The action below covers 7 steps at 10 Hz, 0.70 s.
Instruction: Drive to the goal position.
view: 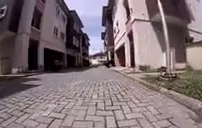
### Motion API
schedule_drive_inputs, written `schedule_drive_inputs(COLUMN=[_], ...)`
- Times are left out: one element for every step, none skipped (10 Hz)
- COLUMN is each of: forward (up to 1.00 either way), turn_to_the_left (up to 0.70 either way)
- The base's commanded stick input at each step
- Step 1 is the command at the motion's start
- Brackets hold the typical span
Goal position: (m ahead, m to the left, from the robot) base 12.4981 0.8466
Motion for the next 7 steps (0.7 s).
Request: schedule_drive_inputs(forward=[0.5, 0.5, 0.5, 0.5, 0.5, 0.5, 0.5], turn_to_the_left=[0.0, 0.0, 0.0, 0.0, 0.0, 0.0, 0.0])
